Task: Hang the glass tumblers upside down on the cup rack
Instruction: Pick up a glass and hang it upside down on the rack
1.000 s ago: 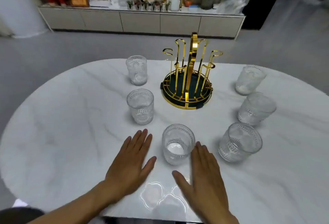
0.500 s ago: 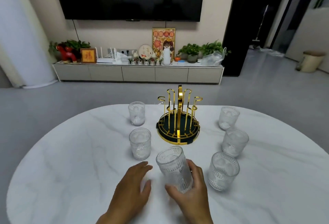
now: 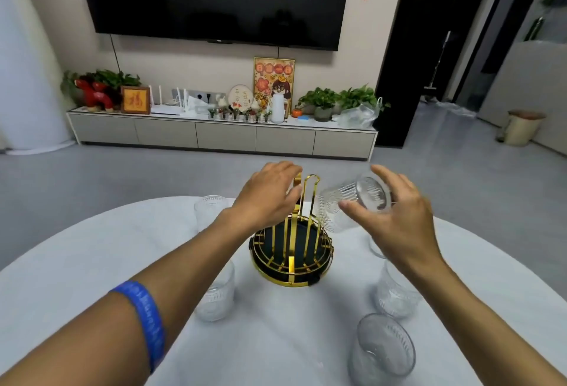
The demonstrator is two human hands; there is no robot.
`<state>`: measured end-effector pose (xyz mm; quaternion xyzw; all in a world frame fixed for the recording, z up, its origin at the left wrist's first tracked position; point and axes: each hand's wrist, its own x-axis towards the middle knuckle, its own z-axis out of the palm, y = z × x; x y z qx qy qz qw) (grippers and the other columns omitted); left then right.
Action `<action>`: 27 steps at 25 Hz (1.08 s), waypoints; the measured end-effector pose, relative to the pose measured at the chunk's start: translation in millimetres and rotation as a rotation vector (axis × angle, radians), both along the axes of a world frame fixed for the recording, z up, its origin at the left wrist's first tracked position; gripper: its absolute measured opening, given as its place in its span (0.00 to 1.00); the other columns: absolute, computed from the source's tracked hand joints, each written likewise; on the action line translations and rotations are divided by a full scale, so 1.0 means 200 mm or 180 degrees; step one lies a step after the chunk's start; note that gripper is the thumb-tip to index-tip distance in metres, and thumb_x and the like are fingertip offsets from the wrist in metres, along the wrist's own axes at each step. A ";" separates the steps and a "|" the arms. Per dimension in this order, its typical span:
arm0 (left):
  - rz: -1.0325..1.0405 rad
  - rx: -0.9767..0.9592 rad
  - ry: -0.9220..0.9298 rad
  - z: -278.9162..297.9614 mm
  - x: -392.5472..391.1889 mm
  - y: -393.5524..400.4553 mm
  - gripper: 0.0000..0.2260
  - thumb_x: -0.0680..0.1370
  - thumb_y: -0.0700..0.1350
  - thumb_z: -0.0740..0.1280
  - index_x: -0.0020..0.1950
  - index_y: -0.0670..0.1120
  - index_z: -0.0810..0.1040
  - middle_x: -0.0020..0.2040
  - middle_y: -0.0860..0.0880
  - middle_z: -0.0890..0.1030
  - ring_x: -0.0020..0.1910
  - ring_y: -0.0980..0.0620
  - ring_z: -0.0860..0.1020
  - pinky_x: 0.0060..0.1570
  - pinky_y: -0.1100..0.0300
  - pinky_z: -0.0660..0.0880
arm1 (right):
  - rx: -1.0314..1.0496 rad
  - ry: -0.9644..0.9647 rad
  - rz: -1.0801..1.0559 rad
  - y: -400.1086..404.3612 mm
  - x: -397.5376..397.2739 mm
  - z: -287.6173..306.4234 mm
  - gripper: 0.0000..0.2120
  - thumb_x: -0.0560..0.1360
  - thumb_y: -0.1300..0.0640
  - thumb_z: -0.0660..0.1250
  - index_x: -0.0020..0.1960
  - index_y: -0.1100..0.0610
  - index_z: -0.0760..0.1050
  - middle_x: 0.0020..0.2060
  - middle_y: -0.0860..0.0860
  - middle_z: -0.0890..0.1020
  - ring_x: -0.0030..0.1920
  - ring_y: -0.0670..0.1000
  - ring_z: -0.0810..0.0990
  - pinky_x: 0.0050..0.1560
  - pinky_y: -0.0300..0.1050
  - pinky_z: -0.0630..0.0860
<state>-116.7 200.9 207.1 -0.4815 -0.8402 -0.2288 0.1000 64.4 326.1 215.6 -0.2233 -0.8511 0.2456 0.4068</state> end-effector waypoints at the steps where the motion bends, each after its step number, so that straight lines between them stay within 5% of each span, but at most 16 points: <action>1: -0.0082 -0.0167 0.0097 -0.01 -0.04 0.03 0.21 0.81 0.51 0.57 0.74 0.47 0.65 0.75 0.47 0.67 0.73 0.48 0.62 0.68 0.49 0.61 | 0.0127 -0.0100 0.0066 0.02 -0.05 -0.02 0.32 0.65 0.45 0.78 0.64 0.53 0.73 0.56 0.51 0.80 0.56 0.54 0.76 0.53 0.48 0.74; 17: -0.0168 0.0065 -0.0196 -0.09 -0.17 0.09 0.23 0.79 0.56 0.61 0.74 0.51 0.67 0.75 0.52 0.68 0.72 0.48 0.64 0.65 0.48 0.64 | 0.0292 -0.1431 0.0579 0.07 -0.29 -0.27 0.25 0.66 0.44 0.75 0.59 0.49 0.73 0.55 0.51 0.81 0.55 0.53 0.73 0.43 0.46 0.69; 23: -0.0112 0.0150 -0.0526 -0.07 -0.03 0.06 0.24 0.82 0.51 0.59 0.77 0.49 0.60 0.77 0.49 0.63 0.75 0.49 0.59 0.69 0.52 0.58 | 0.0272 -0.1617 0.0692 0.03 -0.26 -0.28 0.26 0.70 0.45 0.72 0.65 0.49 0.70 0.66 0.49 0.75 0.62 0.54 0.72 0.53 0.48 0.72; 27: -0.0129 0.1040 -0.0495 -0.11 0.29 -0.09 0.17 0.79 0.48 0.62 0.68 0.48 0.74 0.66 0.49 0.77 0.65 0.49 0.72 0.63 0.56 0.68 | 0.0033 -0.0782 0.0595 0.00 -0.06 -0.24 0.21 0.74 0.50 0.71 0.65 0.53 0.73 0.68 0.51 0.74 0.67 0.53 0.70 0.62 0.47 0.68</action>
